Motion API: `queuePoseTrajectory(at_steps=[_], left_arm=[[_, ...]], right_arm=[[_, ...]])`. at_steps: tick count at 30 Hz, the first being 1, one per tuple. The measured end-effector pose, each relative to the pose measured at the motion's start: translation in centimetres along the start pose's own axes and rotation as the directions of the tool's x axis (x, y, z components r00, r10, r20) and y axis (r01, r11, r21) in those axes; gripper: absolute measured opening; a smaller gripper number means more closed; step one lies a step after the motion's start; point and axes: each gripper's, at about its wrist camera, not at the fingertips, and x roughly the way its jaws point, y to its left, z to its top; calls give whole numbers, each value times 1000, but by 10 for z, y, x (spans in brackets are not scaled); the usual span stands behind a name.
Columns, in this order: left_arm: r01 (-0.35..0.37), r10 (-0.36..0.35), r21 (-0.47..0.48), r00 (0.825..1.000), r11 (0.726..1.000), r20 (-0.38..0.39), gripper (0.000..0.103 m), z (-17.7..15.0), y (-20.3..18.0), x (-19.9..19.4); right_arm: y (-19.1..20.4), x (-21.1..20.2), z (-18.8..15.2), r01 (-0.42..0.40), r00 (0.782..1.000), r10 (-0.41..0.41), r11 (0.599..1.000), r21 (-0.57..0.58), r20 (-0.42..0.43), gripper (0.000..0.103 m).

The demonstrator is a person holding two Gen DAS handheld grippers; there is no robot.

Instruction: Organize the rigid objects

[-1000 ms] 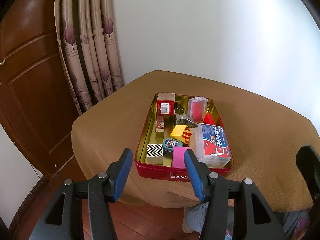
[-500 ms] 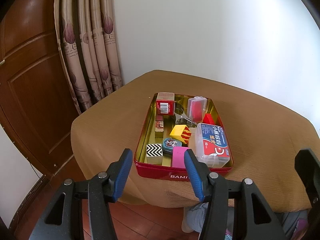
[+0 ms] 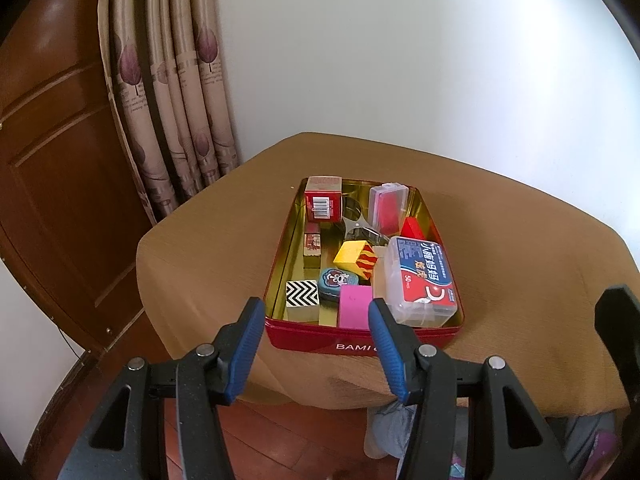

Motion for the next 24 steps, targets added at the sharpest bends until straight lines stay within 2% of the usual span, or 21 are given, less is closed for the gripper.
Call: queuePoseTrajectory(at_steps=[15,16,20,24], left_arm=[[-20,20,-3,1000,1000,17,55,1,2,1],[-18,18,-4,1000,1000,16,56,1,2,1],[-29,29,-5,999,1000,28,81,2,1,-1],[-27,26,37,999,999,29,82,1,-7,-1]], right_arm=[[-1,2,-1,2,1000,-2,1000,7,-5,103],[-1,1,0,5,1000,-5,1000,9,-3,103],[-3,3,0,5,1000,-5,1000,13,-5,103],[-3,3,0,6,1000,-6,1000,10,-6,103]])
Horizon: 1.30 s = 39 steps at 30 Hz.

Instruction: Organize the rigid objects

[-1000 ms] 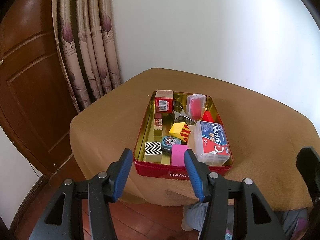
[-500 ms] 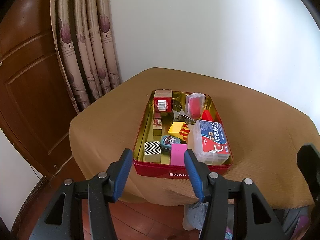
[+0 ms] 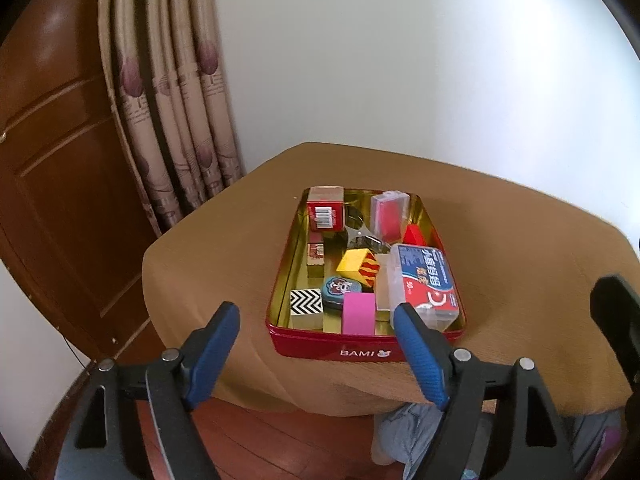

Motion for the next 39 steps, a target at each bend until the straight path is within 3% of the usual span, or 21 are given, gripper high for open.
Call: queuePoseTrajectory(at_steps=[4,14,22,39], left_arm=[[10,-9,19,1000,1000,-11,83,0,-3,2],[49,-48,-75,999,996,18,83,-2,14,2],[16,-12,-57,997,998,71,83,-4,10,-4],[36,-34,-30,997,999,69,83,-4,5,-7]], right_arm=[[-1,-1,0,-1,1000,1,1000,-2,3,103],[-3,-2,0,-8,1000,8,1000,-2,0,103],[-3,-3,1,-10,1000,10,1000,-8,2,103],[0,-6,2,-10,1000,10,1000,-12,1,103]])
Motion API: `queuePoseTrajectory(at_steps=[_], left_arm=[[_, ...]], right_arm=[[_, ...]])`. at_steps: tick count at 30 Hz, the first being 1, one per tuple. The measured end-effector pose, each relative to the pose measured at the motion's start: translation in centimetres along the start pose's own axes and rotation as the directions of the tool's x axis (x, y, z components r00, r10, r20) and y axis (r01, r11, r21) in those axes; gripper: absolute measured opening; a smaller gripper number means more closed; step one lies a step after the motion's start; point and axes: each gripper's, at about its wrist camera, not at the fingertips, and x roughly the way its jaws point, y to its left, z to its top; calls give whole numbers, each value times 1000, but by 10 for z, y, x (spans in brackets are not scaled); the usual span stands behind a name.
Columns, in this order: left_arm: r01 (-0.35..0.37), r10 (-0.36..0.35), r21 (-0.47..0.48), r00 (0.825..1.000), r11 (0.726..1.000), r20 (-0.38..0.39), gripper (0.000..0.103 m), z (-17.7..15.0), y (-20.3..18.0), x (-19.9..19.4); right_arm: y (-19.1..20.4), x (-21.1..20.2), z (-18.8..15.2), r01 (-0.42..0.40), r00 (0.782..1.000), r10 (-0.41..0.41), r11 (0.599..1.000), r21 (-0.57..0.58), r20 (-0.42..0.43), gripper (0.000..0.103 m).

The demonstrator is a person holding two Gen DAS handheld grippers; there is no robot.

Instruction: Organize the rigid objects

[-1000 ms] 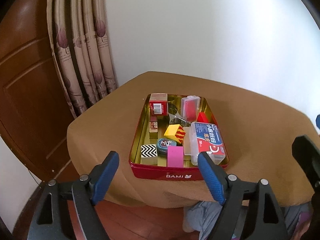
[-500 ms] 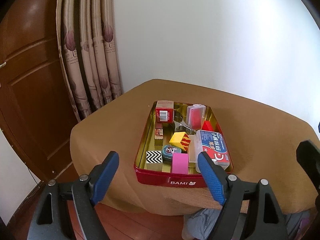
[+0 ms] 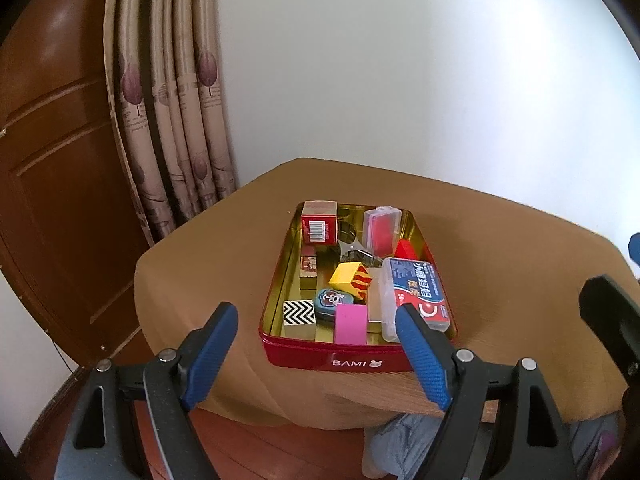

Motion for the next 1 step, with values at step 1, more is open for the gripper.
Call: queuePoseTrajectory(at_steps=[1], left_arm=[[-2,2,6,1000,1000,-5,83,0,-1,0]], right_arm=[[0,0,0,2,1000,-2,1000,-1,0,103]])
